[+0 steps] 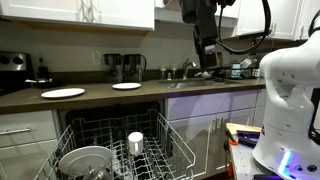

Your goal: Pick up the white plate and move it from the left side of the dishwasher to the right side

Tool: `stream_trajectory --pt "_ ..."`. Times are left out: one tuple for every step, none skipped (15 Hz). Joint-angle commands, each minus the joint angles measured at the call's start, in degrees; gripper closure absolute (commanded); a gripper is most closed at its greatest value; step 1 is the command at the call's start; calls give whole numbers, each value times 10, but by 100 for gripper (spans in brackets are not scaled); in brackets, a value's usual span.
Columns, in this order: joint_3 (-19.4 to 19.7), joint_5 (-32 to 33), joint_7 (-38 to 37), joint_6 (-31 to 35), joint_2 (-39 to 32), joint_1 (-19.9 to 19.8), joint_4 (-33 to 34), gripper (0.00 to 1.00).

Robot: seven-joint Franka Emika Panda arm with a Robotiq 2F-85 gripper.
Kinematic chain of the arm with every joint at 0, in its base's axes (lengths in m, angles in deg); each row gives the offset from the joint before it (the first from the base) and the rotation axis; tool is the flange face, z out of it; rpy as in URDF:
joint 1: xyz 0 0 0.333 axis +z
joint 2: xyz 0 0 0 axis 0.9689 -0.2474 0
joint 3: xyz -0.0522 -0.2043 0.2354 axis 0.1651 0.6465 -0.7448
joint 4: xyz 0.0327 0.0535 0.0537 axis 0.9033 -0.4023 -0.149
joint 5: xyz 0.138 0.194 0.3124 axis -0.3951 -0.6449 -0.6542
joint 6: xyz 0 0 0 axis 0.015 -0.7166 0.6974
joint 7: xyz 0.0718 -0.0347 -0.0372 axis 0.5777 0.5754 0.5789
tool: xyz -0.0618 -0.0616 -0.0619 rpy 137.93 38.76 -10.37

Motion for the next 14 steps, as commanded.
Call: stream_trajectory --pt "1 33 18 9 -25 -23 19 0" --pt "2 46 20 14 -32 -29 23 0" --pt "5 61 26 20 -43 -35 30 0" --pt "7 75 31 29 -53 -40 36 0" --pt "10 91 36 38 -65 -45 44 0" --pt "13 109 46 51 -80 -48 53 0" --pt "16 123 56 64 -95 -51 62 0" --pt "20 141 69 79 -115 -53 74 0" --pt "23 158 81 95 -133 -55 84 0" --pt "27 177 95 113 -152 -56 95 0" --pt "30 193 109 133 -171 -57 106 0" --pt "35 208 126 156 -190 -58 118 0" --pt "40 220 143 181 -208 -57 127 0" --pt "46 228 159 211 -226 -57 136 0"
